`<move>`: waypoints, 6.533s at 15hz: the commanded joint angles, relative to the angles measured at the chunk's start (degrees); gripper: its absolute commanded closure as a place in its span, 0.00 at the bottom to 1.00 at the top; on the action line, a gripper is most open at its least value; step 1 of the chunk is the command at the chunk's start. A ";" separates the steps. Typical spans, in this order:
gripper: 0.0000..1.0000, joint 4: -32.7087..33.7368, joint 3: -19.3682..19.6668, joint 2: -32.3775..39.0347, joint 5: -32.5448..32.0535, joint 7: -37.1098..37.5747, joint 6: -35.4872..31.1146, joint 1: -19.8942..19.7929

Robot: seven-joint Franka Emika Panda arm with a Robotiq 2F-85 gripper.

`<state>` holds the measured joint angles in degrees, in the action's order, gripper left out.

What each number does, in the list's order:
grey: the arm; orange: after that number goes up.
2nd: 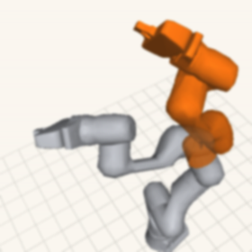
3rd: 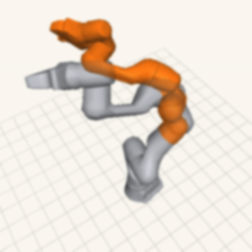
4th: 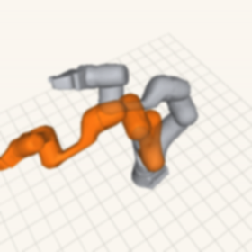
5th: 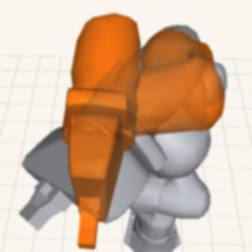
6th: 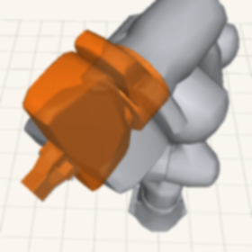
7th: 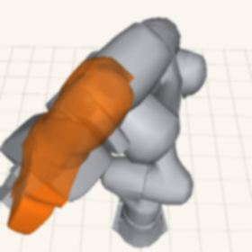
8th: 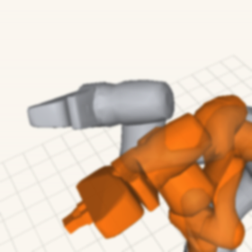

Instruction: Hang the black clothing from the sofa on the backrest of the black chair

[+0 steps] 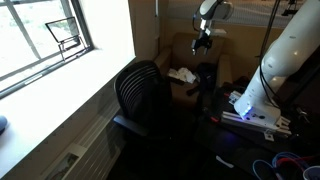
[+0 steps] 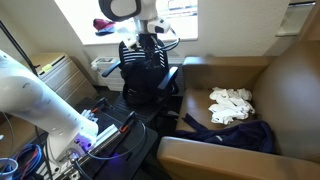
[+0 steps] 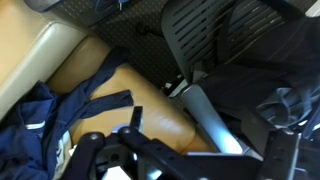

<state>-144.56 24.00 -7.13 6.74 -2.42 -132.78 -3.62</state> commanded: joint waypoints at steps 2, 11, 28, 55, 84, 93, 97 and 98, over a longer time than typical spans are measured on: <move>0.00 3.56 -2.10 18.56 9.22 1.06 -11.55 -6.88; 0.00 8.00 -6.91 30.45 16.88 7.51 -18.85 -12.85; 0.00 27.38 -5.56 54.70 24.59 25.91 -40.36 -28.10; 0.00 64.47 1.61 83.28 20.64 58.98 -38.20 -28.13; 1.00 77.69 9.07 88.50 8.05 66.22 -29.34 -23.28; 0.99 55.70 -11.97 64.72 0.98 55.34 -69.20 -31.98; 0.95 60.36 -15.05 68.33 2.56 51.61 -66.01 -32.74; 0.95 60.28 -15.47 68.32 2.40 51.64 -65.97 -32.63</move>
<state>-84.87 10.88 61.06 4.64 54.97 -198.89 -35.28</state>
